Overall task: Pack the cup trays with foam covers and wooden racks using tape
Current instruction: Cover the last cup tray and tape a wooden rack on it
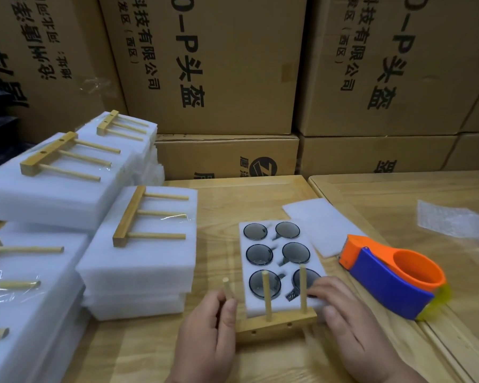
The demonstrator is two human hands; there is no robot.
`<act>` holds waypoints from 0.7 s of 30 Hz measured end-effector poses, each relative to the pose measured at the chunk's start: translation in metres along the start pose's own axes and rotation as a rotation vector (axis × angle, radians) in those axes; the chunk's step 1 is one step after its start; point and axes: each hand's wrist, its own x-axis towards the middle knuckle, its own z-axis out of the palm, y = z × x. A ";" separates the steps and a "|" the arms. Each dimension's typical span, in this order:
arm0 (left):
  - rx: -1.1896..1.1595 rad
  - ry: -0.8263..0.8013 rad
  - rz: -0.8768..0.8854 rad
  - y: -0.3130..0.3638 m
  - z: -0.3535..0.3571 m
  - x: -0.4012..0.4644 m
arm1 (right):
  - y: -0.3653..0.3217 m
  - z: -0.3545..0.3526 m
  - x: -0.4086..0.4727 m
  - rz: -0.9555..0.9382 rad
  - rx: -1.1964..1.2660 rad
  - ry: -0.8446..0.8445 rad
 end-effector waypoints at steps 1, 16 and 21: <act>-0.036 0.031 -0.032 0.001 0.000 0.002 | 0.000 0.000 0.000 0.003 0.007 0.008; -0.112 0.210 -0.228 0.005 0.002 0.004 | -0.002 0.002 0.000 0.058 -0.042 0.002; -0.023 0.115 -0.322 -0.012 0.013 0.009 | -0.002 0.002 -0.001 0.078 -0.058 0.010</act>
